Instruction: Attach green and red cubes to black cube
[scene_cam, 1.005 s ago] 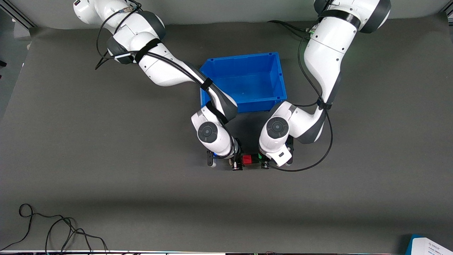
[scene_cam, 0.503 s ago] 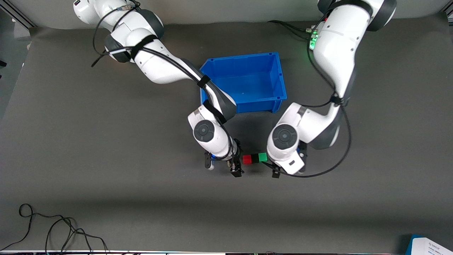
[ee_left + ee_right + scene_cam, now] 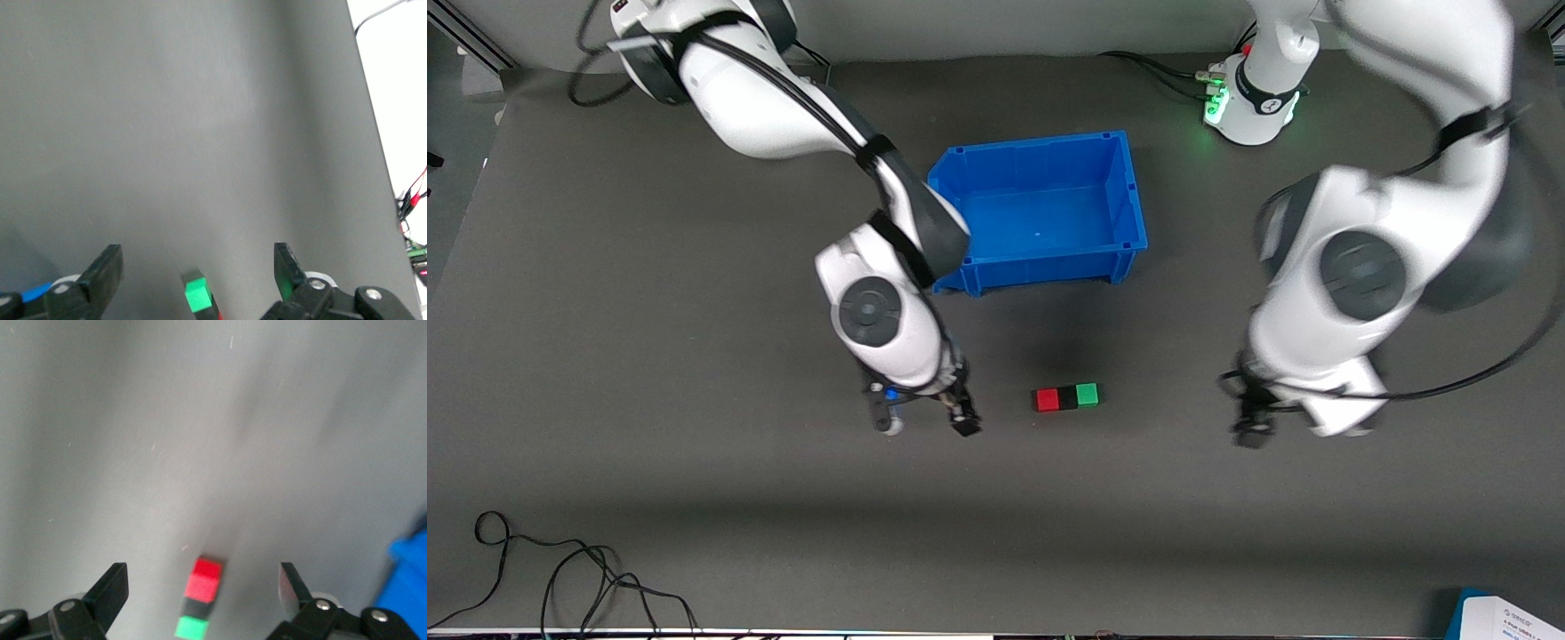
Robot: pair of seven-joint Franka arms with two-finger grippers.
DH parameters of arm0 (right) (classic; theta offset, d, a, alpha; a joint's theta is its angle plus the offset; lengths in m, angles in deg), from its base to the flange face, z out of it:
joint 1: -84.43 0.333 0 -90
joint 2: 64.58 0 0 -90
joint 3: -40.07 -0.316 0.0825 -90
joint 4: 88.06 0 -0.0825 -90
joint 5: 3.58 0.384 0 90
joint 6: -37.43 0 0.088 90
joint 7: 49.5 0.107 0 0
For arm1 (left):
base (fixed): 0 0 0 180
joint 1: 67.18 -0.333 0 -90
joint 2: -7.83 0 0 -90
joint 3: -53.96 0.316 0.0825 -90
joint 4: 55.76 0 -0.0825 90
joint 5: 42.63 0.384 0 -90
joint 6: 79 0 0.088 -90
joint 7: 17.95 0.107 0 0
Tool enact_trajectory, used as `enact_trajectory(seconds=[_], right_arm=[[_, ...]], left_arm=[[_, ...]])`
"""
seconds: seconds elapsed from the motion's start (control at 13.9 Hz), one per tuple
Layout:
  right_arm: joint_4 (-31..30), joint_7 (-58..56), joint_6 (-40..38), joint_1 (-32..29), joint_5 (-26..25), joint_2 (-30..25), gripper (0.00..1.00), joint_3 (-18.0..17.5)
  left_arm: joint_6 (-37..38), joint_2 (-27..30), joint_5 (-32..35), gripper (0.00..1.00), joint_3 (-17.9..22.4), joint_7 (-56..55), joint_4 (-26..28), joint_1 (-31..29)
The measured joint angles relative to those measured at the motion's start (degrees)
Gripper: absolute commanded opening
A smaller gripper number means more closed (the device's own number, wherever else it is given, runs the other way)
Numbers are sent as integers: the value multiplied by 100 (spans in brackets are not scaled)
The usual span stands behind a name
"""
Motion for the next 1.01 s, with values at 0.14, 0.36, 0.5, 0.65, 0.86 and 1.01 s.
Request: enact_trajectory(seconds=[0.14, 0.36, 0.5, 0.65, 0.86, 1.01], right_arm=[[-175, -655, -499, -186, 0, -385, 100, 80], [-483, -1623, -845, -513, -1, -894, 100, 108], [-919, -2290, -857, -777, 5, -1313, 100, 115], [-1405, -2991, -861, -1062, 13, -1780, 100, 123], [-2101, -4080, -889, -1409, 15, -2441, 100, 188], [-2537, -4926, -905, -1440, 14, -2813, 100, 453]], left_arm=[[360, 332, -1, 100, 1, 580, 2, -306], [862, 634, -2, 100, 2, 1557, 5, -650], [1167, 763, -3, 100, 4, 2269, -9, -828], [1589, 849, -2, 100, 8, 3073, -173, -1031], [1999, 932, -2, 100, 11, 4318, -404, -1388], [2186, 931, -4, 100, 11, 4947, -432, -1564]])
